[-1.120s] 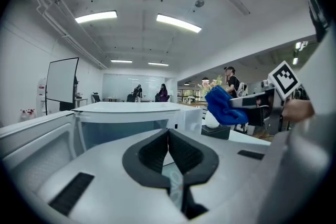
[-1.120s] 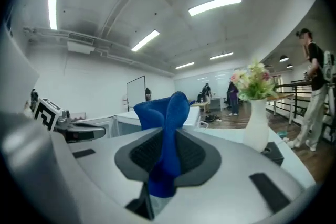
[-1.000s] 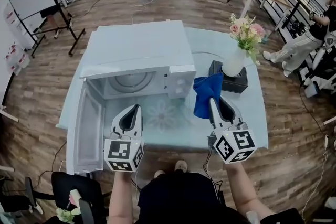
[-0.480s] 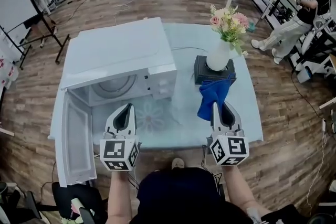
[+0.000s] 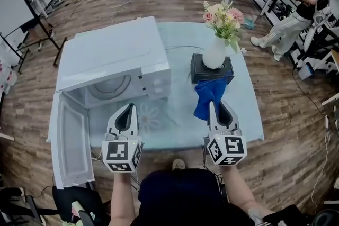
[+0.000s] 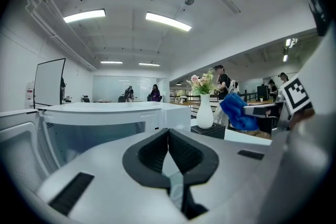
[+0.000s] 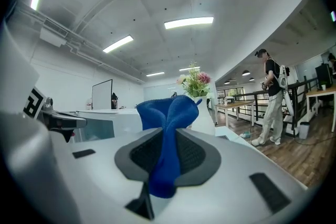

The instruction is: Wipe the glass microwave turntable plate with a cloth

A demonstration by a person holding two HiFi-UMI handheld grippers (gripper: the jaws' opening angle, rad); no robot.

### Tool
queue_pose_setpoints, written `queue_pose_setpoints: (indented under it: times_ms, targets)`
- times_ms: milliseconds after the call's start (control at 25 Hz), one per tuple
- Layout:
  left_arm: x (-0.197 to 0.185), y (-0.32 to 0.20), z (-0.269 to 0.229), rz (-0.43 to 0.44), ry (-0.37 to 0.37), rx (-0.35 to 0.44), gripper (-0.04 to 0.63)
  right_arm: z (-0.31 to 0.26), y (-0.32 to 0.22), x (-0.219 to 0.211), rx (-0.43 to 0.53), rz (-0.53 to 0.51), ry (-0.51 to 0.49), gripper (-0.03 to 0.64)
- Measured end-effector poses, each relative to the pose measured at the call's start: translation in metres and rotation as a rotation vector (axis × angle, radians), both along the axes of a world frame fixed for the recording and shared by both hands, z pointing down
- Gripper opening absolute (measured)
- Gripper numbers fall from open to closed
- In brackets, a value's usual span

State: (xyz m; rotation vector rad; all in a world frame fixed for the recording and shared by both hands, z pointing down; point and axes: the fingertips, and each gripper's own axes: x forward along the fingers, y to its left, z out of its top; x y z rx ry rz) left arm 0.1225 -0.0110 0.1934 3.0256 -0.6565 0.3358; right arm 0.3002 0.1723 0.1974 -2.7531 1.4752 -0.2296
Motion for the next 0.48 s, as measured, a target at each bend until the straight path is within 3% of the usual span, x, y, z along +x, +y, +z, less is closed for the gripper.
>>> queue_pose_setpoints:
  times_ms: [480]
  targets:
    - [0.003,0.011,0.001,-0.019,0.018,-0.004,0.005,0.003,-0.002,-0.008,-0.002,-0.025,0.009,0.058]
